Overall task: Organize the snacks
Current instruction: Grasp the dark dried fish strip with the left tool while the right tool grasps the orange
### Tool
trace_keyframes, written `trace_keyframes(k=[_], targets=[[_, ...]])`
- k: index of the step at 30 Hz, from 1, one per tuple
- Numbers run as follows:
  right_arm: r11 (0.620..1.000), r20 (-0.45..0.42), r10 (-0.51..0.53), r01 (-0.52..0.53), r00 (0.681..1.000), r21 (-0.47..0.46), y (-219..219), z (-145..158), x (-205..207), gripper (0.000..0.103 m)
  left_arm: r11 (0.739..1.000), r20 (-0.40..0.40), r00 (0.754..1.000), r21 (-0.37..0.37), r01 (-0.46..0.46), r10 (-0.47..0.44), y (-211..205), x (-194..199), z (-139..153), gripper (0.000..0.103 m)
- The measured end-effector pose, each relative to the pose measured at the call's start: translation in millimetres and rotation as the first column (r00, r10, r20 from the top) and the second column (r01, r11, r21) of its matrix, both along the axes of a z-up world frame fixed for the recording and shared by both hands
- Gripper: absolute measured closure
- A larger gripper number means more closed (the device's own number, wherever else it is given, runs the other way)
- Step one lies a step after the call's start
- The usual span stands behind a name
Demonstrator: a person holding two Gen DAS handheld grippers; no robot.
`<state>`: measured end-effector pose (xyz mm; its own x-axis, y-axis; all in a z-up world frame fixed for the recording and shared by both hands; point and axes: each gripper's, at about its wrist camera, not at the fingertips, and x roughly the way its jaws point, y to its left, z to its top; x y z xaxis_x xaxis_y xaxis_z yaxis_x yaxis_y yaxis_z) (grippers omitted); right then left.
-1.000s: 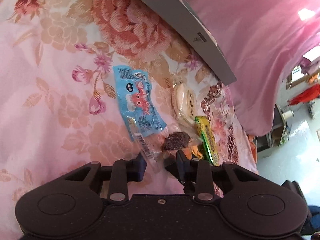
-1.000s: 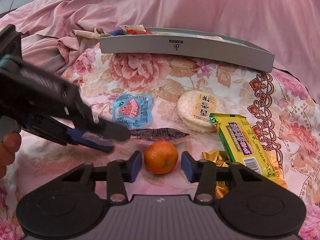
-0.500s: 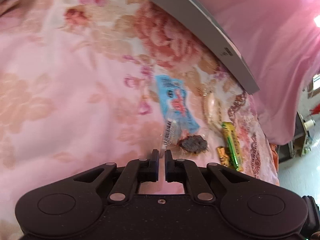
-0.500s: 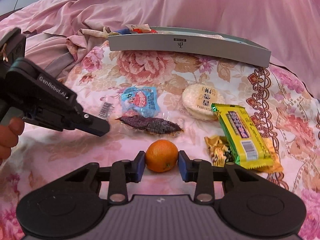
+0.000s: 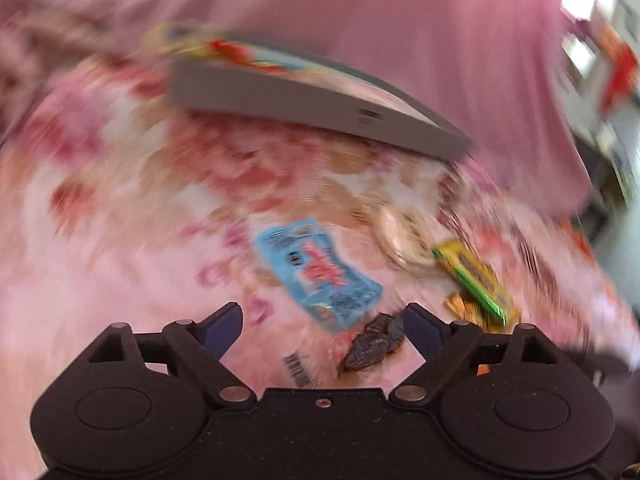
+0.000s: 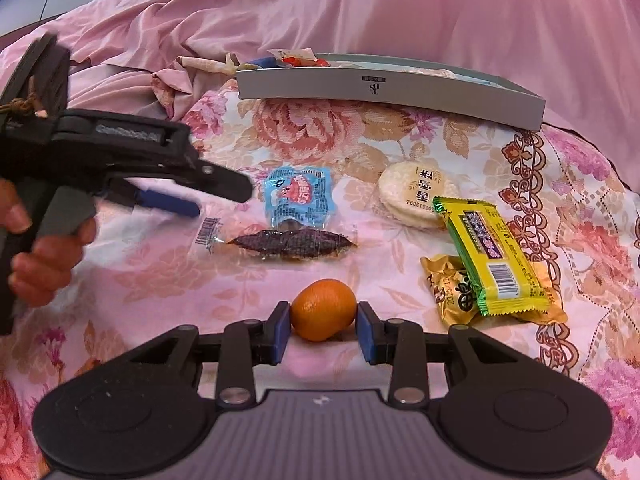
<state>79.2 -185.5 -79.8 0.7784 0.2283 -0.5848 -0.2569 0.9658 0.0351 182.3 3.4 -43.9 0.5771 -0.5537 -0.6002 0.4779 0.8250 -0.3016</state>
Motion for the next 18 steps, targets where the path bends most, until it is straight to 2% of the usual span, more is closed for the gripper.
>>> trace_keyframes(k=[3, 6, 9, 12, 14, 16, 18], targets=[[1.000, 0.000, 0.000, 0.000, 1.000, -0.005, -1.2, 0.9, 3.4, 0.064, 0.980, 0.046, 0.982, 0.090, 0.177, -0.182, -11.7, 1.8, -0.9, 0.011], [1.000, 0.000, -0.007, 0.007, 1.000, -0.002, -5.2, 0.1, 6.4, 0.064, 0.932, 0.051, 0.946, 0.193, 0.306, -0.321, -22.0, 3.7, -4.7, 0.011], [1.000, -0.001, -0.018, 0.018, 1.000, 0.006, -8.9, -0.8, 7.1, 0.064, 0.891, 0.039, 0.921, 0.275, 0.362, -0.387, -31.8, 6.2, -9.6, 0.015], [1.000, -0.002, -0.023, 0.023, 1.000, 0.007, -10.5, -1.0, 6.5, 0.064, 0.849, 0.038, 0.897, 0.343, 0.403, -0.441, -44.3, 5.7, -10.3, 0.026], [1.000, -0.001, -0.024, 0.024, 1.000, 0.007, -10.9, -0.3, 5.9, 0.064, 0.837, 0.024, 0.892, 0.359, 0.414, -0.452, -50.7, 5.2, -8.2, 0.044], [1.000, -0.001, -0.026, 0.026, 1.000, 0.008, -11.4, 0.0, 5.1, 0.064, 0.827, 0.011, 0.888, 0.369, 0.423, -0.459, -55.3, 1.3, -5.8, 0.051], [1.000, -0.002, -0.028, 0.028, 1.000, 0.011, -11.7, 0.2, 4.5, 0.064, 0.827, 0.003, 0.894, 0.381, 0.413, -0.448, -57.1, -5.1, -4.7, 0.052]])
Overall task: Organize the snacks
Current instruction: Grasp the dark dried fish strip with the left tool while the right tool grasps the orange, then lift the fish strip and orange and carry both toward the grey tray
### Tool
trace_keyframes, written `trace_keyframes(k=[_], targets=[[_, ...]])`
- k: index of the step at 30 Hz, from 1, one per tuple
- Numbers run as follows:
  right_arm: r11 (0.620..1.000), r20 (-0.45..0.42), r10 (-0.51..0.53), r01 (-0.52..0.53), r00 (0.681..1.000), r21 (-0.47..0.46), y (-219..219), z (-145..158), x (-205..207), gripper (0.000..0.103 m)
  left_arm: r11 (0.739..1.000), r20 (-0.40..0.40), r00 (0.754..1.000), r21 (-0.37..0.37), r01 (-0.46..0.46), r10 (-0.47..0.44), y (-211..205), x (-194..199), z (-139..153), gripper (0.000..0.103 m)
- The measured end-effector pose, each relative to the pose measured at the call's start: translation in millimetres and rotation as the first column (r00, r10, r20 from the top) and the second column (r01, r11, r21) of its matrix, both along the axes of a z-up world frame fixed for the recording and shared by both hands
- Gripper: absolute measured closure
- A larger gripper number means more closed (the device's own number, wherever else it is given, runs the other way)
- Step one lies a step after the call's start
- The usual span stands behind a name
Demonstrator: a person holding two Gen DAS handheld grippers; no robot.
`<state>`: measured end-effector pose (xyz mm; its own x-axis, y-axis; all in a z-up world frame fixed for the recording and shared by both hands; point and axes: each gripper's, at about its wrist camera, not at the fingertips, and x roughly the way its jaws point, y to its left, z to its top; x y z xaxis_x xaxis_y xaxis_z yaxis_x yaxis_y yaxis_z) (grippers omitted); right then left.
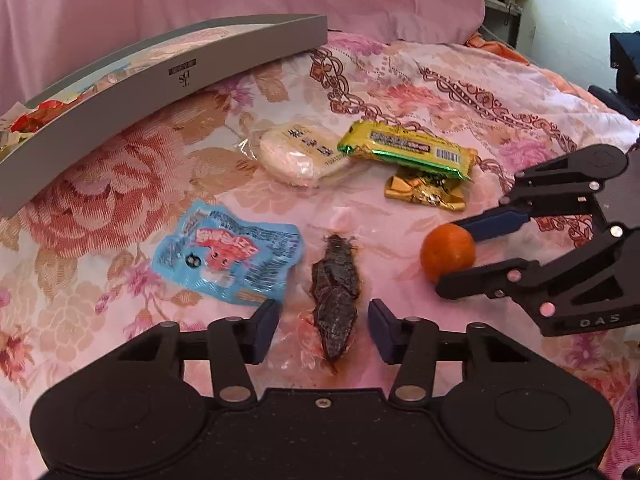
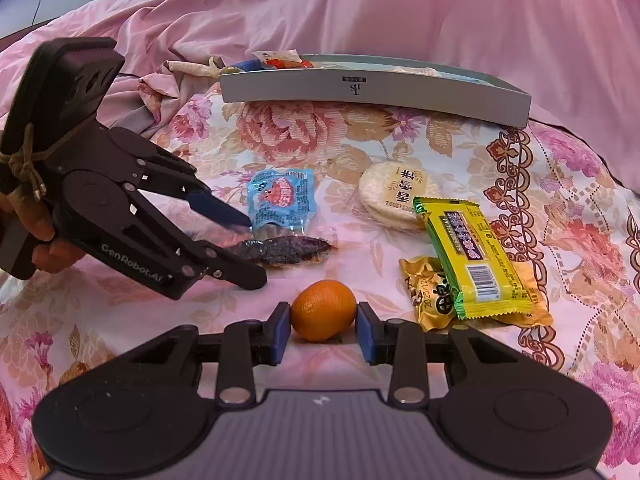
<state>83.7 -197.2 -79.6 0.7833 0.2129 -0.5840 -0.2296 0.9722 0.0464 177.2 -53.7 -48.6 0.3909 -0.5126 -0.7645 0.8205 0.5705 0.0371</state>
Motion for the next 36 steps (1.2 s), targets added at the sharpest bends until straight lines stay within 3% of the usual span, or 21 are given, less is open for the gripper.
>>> trace_keyframes(k=[5, 12, 22, 24, 27, 36], targets=[[1.000, -0.001, -0.001, 0.001, 1.000, 0.007, -0.4, 0.4, -1.1, 0.064, 0.990, -0.078, 0.987, -0.010, -0.143, 0.141, 15.7, -16.0, 4.1, 0.054], [0.999, 0.001, 0.018, -0.018, 1.000, 0.032, 4.1, 2.4, -6.7, 0.064, 0.923, -0.198, 0.908, -0.037, -0.384, 0.370, 49.4, -46.4, 9.6, 0.054], [0.999, 0.004, 0.039, -0.040, 0.999, 0.035, 14.4, 2.8, -15.1, 0.064, 0.938, -0.103, 0.935, -0.034, -0.344, 0.339, 38.5, -44.7, 2.7, 0.042], [0.999, 0.000, 0.036, -0.036, 0.999, 0.035, 14.7, 1.9, -15.5, 0.064, 0.942, -0.096, 0.940, -0.035, -0.333, 0.328, 34.9, -44.2, 1.8, 0.044], [0.999, -0.003, 0.035, -0.035, 0.999, 0.033, 15.5, 0.5, -15.8, 0.064, 0.945, -0.107, 0.943, -0.049, -0.322, 0.316, 34.3, -44.6, 2.5, 0.055], [0.999, 0.007, 0.031, -0.031, 1.000, 0.018, 19.4, 1.4, -16.0, 0.064, 0.932, -0.140, 0.930, -0.083, -0.354, 0.341, 40.6, -47.1, 5.8, 0.056]])
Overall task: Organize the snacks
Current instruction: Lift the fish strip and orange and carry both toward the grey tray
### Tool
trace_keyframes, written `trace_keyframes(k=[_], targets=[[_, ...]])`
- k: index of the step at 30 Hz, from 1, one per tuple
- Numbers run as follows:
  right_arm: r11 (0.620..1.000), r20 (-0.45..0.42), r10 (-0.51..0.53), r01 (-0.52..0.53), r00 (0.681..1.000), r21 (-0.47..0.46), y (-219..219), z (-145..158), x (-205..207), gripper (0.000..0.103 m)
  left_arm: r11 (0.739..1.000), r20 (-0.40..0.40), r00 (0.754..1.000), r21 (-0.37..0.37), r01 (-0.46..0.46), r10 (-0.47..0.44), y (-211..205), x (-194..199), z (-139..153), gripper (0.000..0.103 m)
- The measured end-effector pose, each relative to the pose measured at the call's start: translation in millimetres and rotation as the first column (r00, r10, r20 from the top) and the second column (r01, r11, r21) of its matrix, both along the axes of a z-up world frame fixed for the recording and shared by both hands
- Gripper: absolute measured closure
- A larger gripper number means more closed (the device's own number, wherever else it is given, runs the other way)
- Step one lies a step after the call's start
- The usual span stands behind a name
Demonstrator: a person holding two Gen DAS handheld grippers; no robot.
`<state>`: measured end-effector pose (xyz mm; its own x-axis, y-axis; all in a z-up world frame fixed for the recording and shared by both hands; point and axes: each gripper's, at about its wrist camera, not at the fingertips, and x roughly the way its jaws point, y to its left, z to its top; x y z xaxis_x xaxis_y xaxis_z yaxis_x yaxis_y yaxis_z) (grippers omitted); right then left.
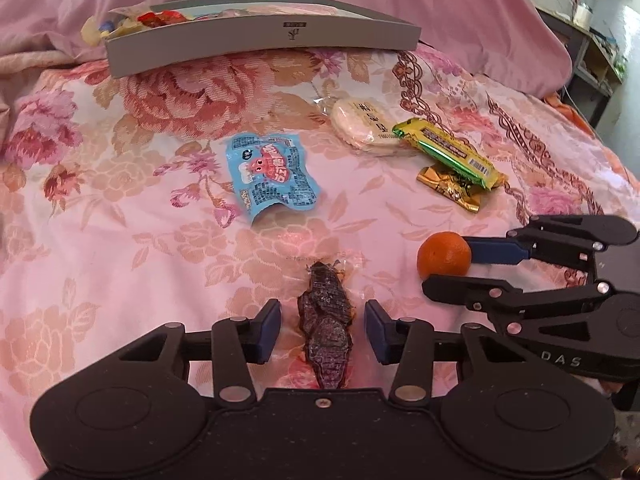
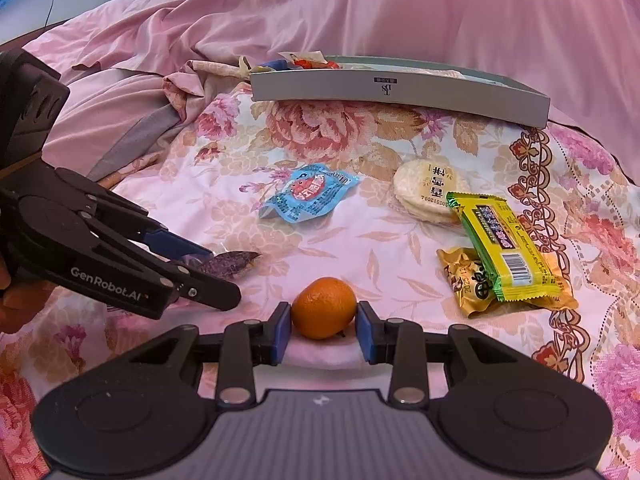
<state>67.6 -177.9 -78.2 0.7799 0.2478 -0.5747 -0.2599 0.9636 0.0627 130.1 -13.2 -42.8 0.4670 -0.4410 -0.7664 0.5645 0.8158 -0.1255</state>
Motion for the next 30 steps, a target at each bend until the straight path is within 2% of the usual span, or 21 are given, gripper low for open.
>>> trace_keyframes(k=[10, 18, 30], targets=[[1.000, 0.027, 0.008, -0.008, 1.000, -0.014, 4.1, 2.6, -5.5, 0.064, 0.992, 0.032, 0.996, -0.098, -0.079, 0.082, 9.5, -7.9, 7.3, 0.056], [1.000, 0.044, 0.011, -0.010, 0.999, -0.003, 5.0, 6.9, -7.1, 0.064, 0.972, 0.094, 0.986, -0.204, -0.119, 0.140, 19.5, -11.7, 18.5, 0.056], [0.999, 0.143, 0.007, -0.012, 0.990, 0.039, -6.5, 42.9, 14.6, 0.068, 0.950, 0.156, 0.966, -0.268, -0.159, 0.205, 3.9, 16.8, 57.5, 0.056]])
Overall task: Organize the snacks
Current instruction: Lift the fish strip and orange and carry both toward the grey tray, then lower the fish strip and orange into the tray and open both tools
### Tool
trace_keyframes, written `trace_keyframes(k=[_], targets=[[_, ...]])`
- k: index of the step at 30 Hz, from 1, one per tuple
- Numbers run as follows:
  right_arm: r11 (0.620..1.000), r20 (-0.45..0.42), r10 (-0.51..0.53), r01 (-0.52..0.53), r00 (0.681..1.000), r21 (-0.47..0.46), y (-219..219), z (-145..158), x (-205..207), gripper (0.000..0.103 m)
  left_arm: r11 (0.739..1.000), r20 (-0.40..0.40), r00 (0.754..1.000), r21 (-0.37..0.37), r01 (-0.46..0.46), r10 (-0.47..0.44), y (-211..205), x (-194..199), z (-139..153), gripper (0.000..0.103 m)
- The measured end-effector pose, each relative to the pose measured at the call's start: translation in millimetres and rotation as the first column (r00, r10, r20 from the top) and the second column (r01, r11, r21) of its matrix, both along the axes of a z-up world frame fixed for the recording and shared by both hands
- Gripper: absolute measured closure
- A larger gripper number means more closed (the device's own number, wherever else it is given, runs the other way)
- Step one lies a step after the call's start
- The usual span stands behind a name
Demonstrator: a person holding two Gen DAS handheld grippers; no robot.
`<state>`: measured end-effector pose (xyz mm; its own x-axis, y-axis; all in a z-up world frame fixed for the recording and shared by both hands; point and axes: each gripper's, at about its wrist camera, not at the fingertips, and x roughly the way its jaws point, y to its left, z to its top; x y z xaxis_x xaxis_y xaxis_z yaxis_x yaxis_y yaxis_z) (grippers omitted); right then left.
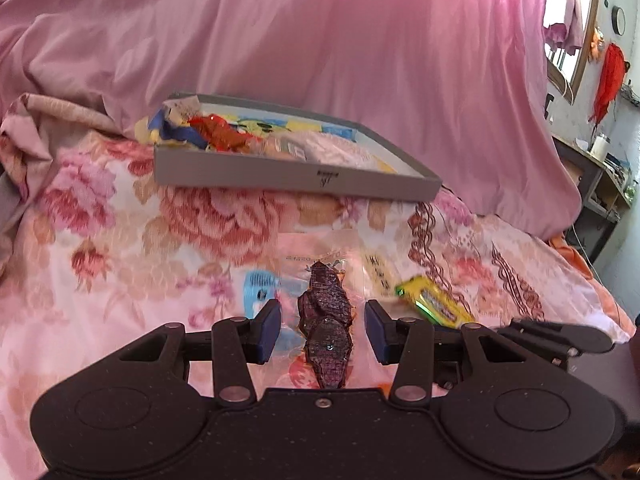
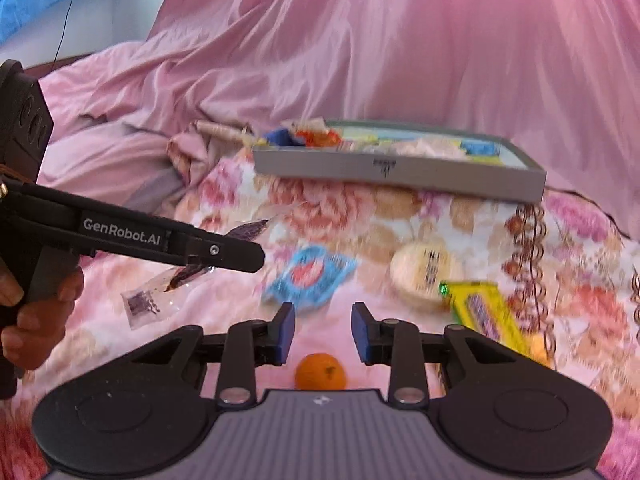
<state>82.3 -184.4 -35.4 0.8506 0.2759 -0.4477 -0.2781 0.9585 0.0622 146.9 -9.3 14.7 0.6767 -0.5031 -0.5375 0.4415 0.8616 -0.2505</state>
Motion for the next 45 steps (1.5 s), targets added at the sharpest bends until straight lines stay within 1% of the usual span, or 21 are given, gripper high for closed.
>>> trace_keyframes(k=[2, 4, 5, 6, 8, 10, 12, 14, 16, 21, 24, 28, 32, 35, 39, 45], targets=[[1.000, -0.011, -0.001, 0.001, 1.000, -0.016, -1.6, -0.8, 8.6, 0.068, 1.000, -0.005, 1.000, 0.000, -0.006, 0.006, 0.1, 1.9, -1.2, 0.056], [1.000, -0.046, 0.002, -0.003, 0.999, -0.013, -3.6, -8.8, 15.3, 0.067, 1.000, -0.012, 1.000, 0.006, -0.015, 0.015, 2.3, 1.6, -5.0, 0.056], [1.000, -0.067, 0.002, -0.002, 0.998, 0.003, -5.3, -14.5, 17.8, 0.066, 1.000, -0.022, 1.000, 0.010, -0.022, 0.022, 4.0, 1.6, -7.6, 0.056], [1.000, -0.083, 0.005, -0.003, 0.997, 0.016, -6.6, -18.7, 19.3, 0.063, 0.999, -0.033, 0.999, 0.011, -0.032, 0.032, 6.1, 1.7, -9.8, 0.056], [0.999, -0.106, 0.019, -0.016, 0.994, 0.036, -5.6, -26.1, 21.1, 0.060, 0.999, -0.050, 0.998, 0.010, -0.044, 0.044, 10.6, 2.2, -12.8, 0.056], [0.999, -0.122, 0.040, -0.036, 0.992, 0.037, -0.7, -31.7, 23.0, 0.059, 0.999, -0.052, 0.997, 0.014, -0.051, 0.051, 14.1, 2.6, -13.3, 0.056], [0.999, -0.141, 0.051, -0.049, 0.989, 0.017, 5.8, -36.6, 24.8, 0.056, 0.998, -0.049, 0.997, 0.017, -0.053, 0.054, 16.3, 3.0, -12.1, 0.056], [0.999, -0.148, 0.048, -0.048, 0.988, 0.002, 9.8, -41.0, 25.9, 0.057, 0.998, -0.044, 0.997, 0.018, -0.058, 0.059, 17.7, 3.1, -9.6, 0.056], [0.999, -0.160, 0.037, -0.040, 0.986, -0.012, 11.3, -44.5, 27.7, 0.064, 0.998, -0.041, 0.997, 0.018, -0.062, 0.062, 18.1, 3.7, -6.9, 0.056], [0.999, -0.152, 0.039, -0.040, 0.988, -0.006, 9.0, -43.7, 27.9, 0.065, 0.998, -0.026, 0.998, 0.025, -0.064, 0.064, 16.5, 9.0, 1.2, 0.056], [0.999, -0.124, 0.042, -0.041, 0.991, 0.014, 6.4, -30.7, 30.9, 0.065, 0.997, -0.004, 0.998, 0.031, -0.067, 0.067, 14.1, 18.5, 10.7, 0.056], [0.998, -0.059, 0.055, -0.055, 0.997, 0.009, 1.4, -0.1, 44.5, 0.065, 0.996, 0.033, 0.995, 0.013, -0.090, 0.089, 12.0, 41.7, 31.9, 0.056], [0.998, -0.001, 0.055, -0.055, 0.998, -0.001, -7.3, 32.4, 72.4, 0.065, 0.992, 0.062, 0.990, -0.002, -0.124, 0.124, 9.7, 73.0, 54.7, 0.056], [0.999, 0.037, 0.046, -0.046, 0.998, -0.009, -16.9, 52.0, 96.6, 0.065, 0.988, 0.069, 0.985, -0.014, -0.156, 0.156, 6.5, 99.4, 68.7, 0.056], [1.000, 0.071, 0.026, -0.024, 0.997, -0.019, -24.6, 70.6, 127.5, 0.065, 0.983, 0.073, 0.980, -0.018, -0.182, 0.183, 0.0, 136.5, 80.6, 0.056], [0.999, 0.110, -0.004, 0.008, 0.994, -0.034, -30.0, 83.3, 168.3, 0.065, 0.980, 0.090, 0.976, -0.002, -0.200, 0.199, -14.3, 177.7, 83.0, 0.056]])
